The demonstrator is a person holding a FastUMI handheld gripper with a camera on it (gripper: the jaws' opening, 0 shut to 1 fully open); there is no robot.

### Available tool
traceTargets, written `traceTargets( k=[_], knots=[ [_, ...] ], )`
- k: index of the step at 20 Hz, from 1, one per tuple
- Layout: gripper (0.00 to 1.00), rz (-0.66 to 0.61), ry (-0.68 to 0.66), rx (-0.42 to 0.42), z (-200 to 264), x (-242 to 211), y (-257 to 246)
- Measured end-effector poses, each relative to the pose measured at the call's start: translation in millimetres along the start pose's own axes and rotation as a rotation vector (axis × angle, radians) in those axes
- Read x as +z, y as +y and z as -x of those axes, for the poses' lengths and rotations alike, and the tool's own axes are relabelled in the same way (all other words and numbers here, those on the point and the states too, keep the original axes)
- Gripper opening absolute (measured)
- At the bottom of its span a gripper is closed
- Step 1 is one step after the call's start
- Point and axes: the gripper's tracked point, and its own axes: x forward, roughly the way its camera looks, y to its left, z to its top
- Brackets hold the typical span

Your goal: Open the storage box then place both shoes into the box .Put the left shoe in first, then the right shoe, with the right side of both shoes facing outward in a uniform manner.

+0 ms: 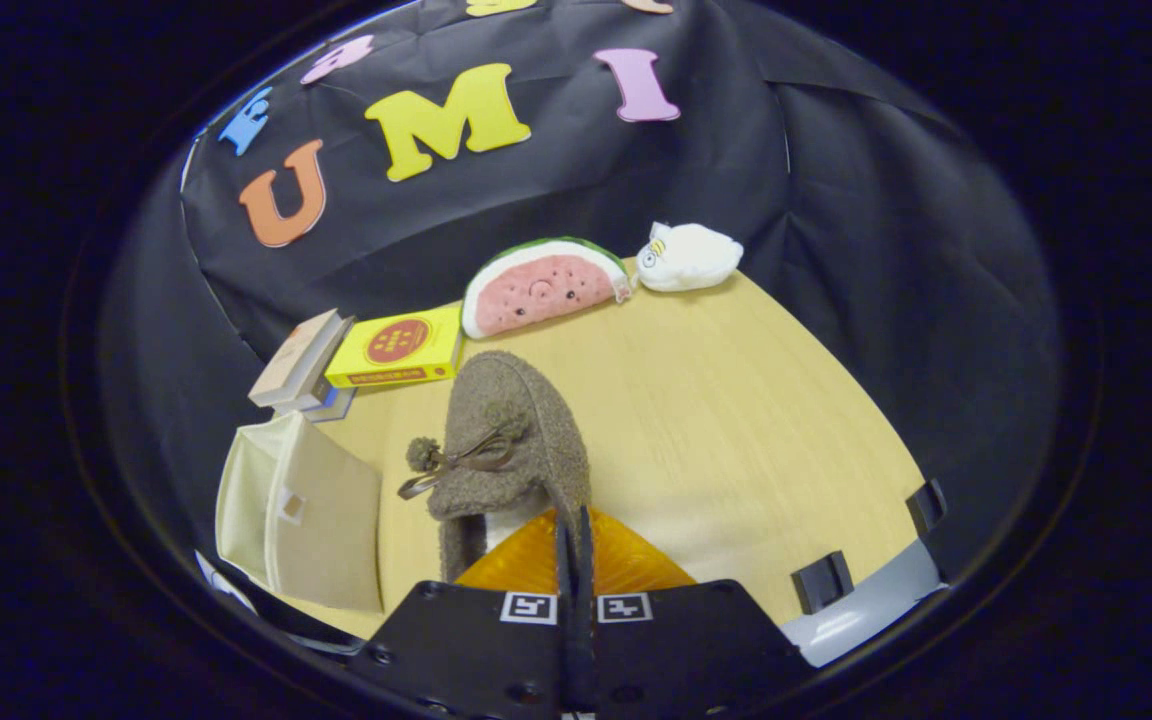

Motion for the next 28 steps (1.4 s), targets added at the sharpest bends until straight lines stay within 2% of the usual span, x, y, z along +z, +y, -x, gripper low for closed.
traceTargets(
  k=[4, 11, 19, 21, 28],
  knots=[
    [0.00, 0.047, -0.041, 0.025, 27, 11, 56],
    [0.00, 0.068, -0.106, 0.100, 43, 17, 163],
    [0.00, 0.056, -0.075, 0.213, 15, -25, 278],
    [0.00, 0.062, -0.048, 0.233, 2, -44, 297],
    [0.00, 0.070, -0.076, 0.232, -8, -55, 321]
  ],
)
